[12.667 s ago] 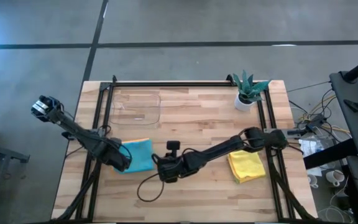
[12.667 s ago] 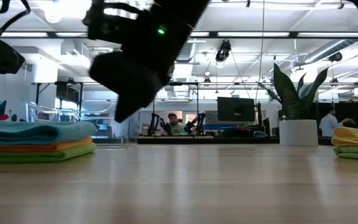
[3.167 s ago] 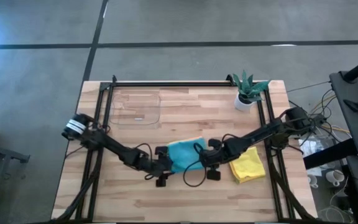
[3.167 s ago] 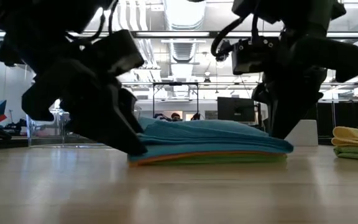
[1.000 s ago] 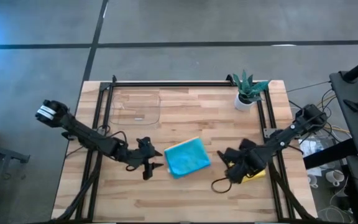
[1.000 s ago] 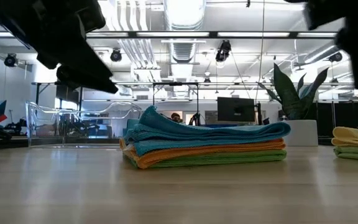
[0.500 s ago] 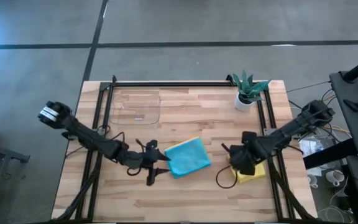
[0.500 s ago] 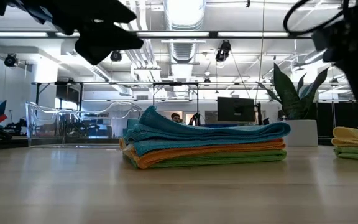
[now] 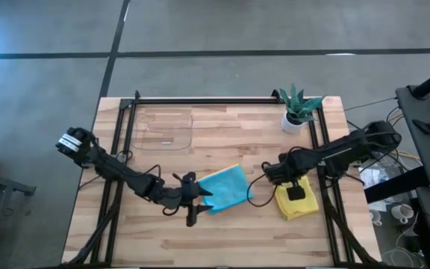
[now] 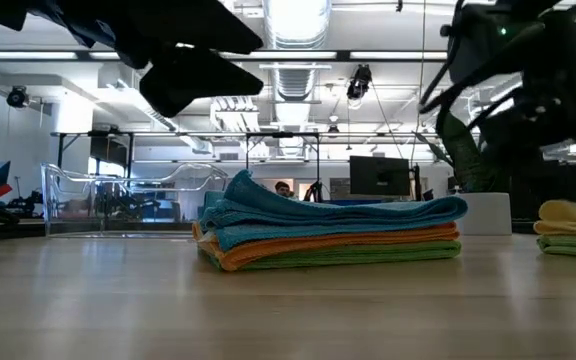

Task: Fold microfiber towels
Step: Stack the right stacked microfiber cloths on top of the blue microfiber cloth

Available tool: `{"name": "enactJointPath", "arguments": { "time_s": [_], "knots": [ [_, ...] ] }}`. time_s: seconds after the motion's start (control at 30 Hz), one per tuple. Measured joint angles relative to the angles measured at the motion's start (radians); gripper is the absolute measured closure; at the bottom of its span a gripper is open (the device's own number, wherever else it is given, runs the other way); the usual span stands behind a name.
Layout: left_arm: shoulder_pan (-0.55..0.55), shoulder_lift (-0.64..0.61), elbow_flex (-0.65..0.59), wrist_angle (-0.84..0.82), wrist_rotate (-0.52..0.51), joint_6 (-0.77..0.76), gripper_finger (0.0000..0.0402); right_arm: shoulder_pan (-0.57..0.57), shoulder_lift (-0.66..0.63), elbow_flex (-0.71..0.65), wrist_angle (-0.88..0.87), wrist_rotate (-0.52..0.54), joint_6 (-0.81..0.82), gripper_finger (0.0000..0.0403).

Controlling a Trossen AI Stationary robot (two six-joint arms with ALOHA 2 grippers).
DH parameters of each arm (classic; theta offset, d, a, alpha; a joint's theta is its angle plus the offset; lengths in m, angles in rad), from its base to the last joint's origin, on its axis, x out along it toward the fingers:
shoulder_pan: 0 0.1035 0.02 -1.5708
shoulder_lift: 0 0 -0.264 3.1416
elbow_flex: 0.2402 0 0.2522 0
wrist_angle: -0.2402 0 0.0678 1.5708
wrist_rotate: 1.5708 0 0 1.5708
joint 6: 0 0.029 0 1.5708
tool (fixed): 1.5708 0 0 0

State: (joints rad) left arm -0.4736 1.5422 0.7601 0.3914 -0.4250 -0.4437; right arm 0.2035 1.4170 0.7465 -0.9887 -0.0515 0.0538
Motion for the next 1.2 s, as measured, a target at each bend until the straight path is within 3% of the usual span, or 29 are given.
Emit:
{"name": "enactJointPath", "arguments": {
  "time_s": [0.17, 0.4, 0.57, 0.93, 1.2],
  "knots": [
    [0.000, 0.018, 0.002, -0.003, -0.030, -0.049, 0.0195, 0.004, 0.049, -0.012, 0.024, -0.084, -0.031, 0.0063],
    [0.000, 0.031, 0.002, 0.032, -0.062, -0.074, 0.0195, 0.008, 0.179, -0.001, 0.028, -0.107, -0.040, 0.0089],
    [-0.001, 0.042, 0.003, 0.059, -0.070, -0.075, 0.0195, 0.007, 0.238, 0.026, 0.025, -0.093, -0.037, 0.0159],
    [-0.001, 0.042, 0.002, 0.052, -0.082, -0.074, 0.0195, 0.033, 0.222, 0.092, 0.101, -0.066, -0.011, 0.0376],
    [0.000, 0.042, 0.002, 0.046, -0.086, -0.074, 0.0195, 0.233, 0.224, 0.239, 0.102, -0.041, 0.088, 0.0387]
  ]
}}
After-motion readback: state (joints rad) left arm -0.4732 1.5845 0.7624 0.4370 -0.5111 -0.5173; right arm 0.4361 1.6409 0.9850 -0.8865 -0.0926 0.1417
